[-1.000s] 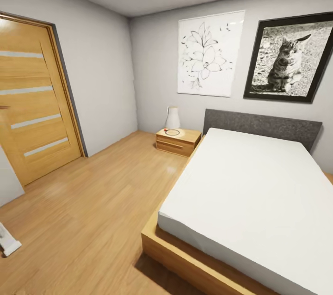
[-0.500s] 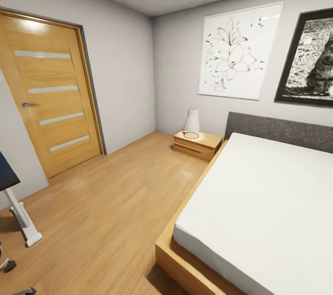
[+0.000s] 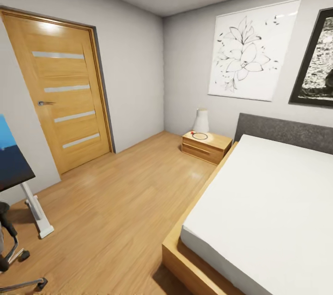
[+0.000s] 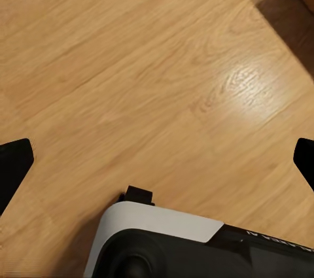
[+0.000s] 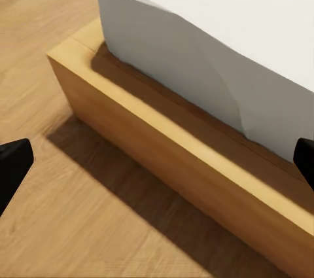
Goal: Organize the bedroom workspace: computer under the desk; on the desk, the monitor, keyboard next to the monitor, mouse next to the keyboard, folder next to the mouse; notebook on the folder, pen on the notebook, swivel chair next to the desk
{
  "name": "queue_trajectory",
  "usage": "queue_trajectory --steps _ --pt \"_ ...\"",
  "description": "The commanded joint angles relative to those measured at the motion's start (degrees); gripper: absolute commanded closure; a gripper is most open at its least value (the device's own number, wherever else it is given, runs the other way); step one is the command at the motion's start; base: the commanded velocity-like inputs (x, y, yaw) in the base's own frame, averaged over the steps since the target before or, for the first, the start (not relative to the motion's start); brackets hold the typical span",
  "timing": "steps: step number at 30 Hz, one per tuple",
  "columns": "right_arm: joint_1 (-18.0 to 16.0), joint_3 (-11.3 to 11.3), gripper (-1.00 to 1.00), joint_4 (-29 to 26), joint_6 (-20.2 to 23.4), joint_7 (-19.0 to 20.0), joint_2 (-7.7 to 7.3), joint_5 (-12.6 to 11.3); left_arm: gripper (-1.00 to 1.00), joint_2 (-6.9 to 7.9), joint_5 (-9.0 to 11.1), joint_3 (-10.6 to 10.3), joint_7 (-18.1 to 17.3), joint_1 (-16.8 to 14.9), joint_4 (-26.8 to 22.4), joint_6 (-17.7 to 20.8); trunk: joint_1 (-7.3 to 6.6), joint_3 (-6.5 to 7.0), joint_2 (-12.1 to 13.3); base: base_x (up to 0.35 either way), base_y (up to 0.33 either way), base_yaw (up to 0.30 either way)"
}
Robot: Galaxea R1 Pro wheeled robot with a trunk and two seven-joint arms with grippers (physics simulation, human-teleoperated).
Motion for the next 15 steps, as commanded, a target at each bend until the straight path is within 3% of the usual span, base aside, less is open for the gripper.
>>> queue_trajectory --steps 1,15 --pt "0.0 0.0 -1.0 0.0 -0.1 -0.5 0.01 0.5 -1.0 -0.02 -0.1 0.2 0.0 0.0 0.0 -0.1 0.01 -0.07 -0.1 0.0 0.0 0.271" --pt "0.0 0.0 -1.0 0.1 -0.1 -0.5 0.01 0.5 -1.0 -0.02 -0.1 0.2 0.0 -0.1 0.0 -0.2 0.01 -0.07 -0.1 0.0 0.0 0.278"
